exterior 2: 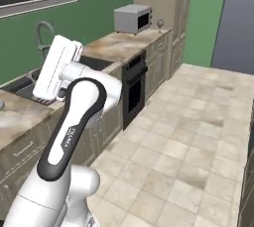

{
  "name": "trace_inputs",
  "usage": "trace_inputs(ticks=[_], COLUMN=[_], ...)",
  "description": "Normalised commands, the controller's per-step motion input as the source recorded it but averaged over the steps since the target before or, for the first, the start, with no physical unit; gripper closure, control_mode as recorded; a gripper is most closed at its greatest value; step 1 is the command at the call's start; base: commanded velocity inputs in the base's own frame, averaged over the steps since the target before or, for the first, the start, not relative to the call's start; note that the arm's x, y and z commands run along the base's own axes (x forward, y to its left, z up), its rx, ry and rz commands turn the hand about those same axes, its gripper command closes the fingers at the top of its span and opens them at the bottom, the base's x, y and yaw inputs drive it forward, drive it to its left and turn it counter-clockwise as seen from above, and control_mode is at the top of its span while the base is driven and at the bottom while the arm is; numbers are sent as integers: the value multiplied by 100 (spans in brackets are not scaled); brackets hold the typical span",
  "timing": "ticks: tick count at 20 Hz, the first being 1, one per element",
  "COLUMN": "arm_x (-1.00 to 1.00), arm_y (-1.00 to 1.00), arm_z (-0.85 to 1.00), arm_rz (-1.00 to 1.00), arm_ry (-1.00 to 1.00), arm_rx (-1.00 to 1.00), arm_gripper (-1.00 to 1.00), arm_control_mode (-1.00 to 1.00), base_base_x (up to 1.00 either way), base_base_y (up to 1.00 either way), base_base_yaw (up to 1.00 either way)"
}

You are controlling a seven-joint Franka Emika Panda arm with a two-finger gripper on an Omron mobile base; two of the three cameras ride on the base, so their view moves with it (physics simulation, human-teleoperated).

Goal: Retrieve the wine glasses from the counter and place one next to each plate.

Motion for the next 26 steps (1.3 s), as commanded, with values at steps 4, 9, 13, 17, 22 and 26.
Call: trace_inputs(ticks=[4,9,13,17,22,26], arm_x=[0,0,0,0,0,0], arm_y=[0,0,0,0,0,0], arm_z=[0,0,0,0,0,0], arm_rz=[0,0,0,0,0,0], arm_ry=[0,0,0,0,0,0], arm_rx=[0,0,0,0,0,0], arm_gripper=[-100,-100,-100,-100,-100,-100], arm_control_mode=[100,100,100,100,100,100], base_base_x=[89,95,100,100,100,100], base_base_y=[-31,1,0,0,0,0], base_base_yaw=[-59,-57,-13,-1,1,4])
